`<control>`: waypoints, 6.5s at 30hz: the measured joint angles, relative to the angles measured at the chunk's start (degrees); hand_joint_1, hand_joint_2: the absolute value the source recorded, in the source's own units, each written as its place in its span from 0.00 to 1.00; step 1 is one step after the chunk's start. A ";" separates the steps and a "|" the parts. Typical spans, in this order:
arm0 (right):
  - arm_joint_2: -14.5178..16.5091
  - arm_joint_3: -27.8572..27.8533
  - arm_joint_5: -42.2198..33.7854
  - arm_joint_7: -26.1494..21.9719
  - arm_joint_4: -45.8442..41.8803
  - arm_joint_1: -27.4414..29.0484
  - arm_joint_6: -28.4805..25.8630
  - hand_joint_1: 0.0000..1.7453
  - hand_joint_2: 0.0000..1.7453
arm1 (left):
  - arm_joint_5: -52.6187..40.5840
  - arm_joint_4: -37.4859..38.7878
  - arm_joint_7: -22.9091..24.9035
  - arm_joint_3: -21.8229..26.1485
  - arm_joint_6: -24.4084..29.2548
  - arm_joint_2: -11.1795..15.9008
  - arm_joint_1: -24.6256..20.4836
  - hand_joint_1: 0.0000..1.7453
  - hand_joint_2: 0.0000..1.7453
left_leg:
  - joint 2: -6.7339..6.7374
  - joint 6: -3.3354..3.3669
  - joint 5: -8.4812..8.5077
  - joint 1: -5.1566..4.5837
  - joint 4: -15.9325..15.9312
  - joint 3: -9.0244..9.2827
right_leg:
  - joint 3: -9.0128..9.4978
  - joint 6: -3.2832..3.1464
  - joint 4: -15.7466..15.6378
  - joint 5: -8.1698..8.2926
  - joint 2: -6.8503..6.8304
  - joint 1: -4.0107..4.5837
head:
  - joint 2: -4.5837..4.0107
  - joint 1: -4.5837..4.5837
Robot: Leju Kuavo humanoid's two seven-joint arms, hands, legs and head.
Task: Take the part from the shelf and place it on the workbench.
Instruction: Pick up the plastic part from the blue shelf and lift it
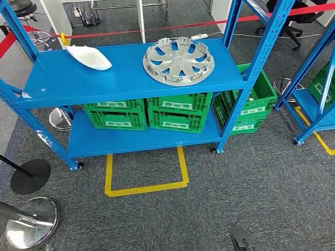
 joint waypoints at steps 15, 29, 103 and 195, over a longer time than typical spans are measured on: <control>-3.11 -5.74 25.63 -2.23 -19.93 -2.39 -1.42 0.00 0.00 | 1.89 -3.58 -0.11 -3.88 3.23 1.25 0.00 0.00 0.00 | 0.00 0.00 0.01 0.00 0.00 0.00 | 0.03 -0.01 0.00 0.03 -0.01 0.00 | 0.00 0.01; -6.63 -9.34 49.07 -7.05 -39.69 -5.34 1.20 0.00 0.00 | 0.17 -4.89 -0.82 -4.93 4.69 1.17 0.18 0.00 0.00 | 0.00 0.00 0.01 0.00 0.01 0.00 | 0.02 -0.01 0.01 0.04 -0.01 0.00 | 0.00 0.01; -18.58 -5.75 66.16 -3.65 -54.95 -8.08 16.14 0.00 0.00 | -12.10 -18.96 3.24 -12.14 13.16 9.09 6.30 0.00 0.00 | -0.18 1.05 0.23 -0.93 -0.31 -0.18 | -0.13 0.27 -0.22 0.25 -0.19 -0.94 | 0.00 0.13; -16.51 -4.68 63.93 -4.68 -54.77 -8.43 18.12 0.00 0.00 | -38.13 -19.85 11.56 12.75 3.51 0.04 14.86 0.00 0.00 | -0.05 1.83 3.87 -0.24 -0.24 -2.45 | 10.14 1.46 5.25 -6.77 -0.30 -1.08 | -0.01 1.77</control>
